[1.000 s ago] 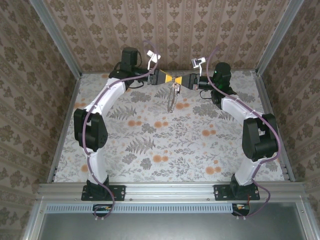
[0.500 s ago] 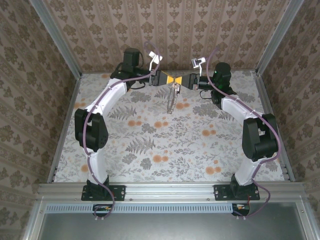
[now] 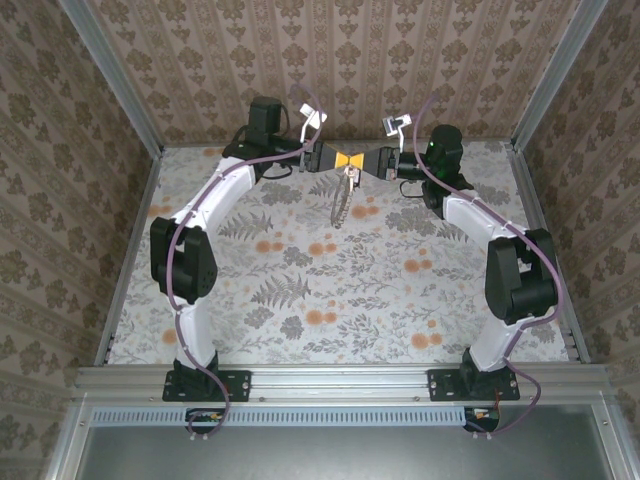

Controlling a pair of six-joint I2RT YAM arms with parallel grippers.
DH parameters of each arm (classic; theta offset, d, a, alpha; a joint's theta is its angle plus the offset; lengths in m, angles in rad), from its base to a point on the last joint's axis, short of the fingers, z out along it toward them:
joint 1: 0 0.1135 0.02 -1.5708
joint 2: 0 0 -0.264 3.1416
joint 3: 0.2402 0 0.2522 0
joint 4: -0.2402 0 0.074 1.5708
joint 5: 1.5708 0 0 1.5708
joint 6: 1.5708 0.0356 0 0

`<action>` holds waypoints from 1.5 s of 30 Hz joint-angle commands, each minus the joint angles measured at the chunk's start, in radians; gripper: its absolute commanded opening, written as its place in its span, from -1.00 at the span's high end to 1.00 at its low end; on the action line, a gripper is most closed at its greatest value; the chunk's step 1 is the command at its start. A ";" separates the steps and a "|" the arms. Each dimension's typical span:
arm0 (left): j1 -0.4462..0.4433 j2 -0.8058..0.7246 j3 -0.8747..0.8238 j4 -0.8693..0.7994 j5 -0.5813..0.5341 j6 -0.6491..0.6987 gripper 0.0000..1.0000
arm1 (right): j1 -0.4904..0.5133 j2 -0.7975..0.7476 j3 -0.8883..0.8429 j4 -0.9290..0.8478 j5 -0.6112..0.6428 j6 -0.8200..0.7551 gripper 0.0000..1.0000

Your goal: Put the keys on the keyring

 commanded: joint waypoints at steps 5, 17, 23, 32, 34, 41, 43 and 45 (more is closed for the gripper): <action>-0.019 -0.010 -0.033 0.073 0.016 -0.027 1.00 | -0.001 -0.043 -0.006 0.024 0.027 -0.010 1.00; 0.000 -0.070 -0.167 0.460 -0.087 -0.338 1.00 | -0.050 -0.140 -0.217 0.204 0.149 0.068 0.24; -0.002 -0.092 -0.189 0.485 -0.107 -0.388 1.00 | -0.047 -0.103 -0.245 0.370 0.178 0.175 0.06; -0.008 -0.116 -0.237 0.551 -0.138 -0.471 1.00 | -0.002 -0.026 -0.187 0.421 0.208 0.213 -0.08; -0.008 -0.120 -0.240 0.549 -0.144 -0.476 1.00 | 0.005 -0.003 -0.182 0.456 0.215 0.238 -0.08; -0.011 -0.128 -0.241 0.533 -0.174 -0.489 1.00 | 0.024 0.056 -0.188 0.577 0.227 0.320 0.00; -0.010 -0.129 -0.238 0.527 -0.182 -0.492 1.00 | 0.029 0.062 -0.197 0.593 0.230 0.328 0.09; -0.011 -0.130 -0.235 0.525 -0.189 -0.496 1.00 | 0.031 0.063 -0.207 0.601 0.230 0.331 0.24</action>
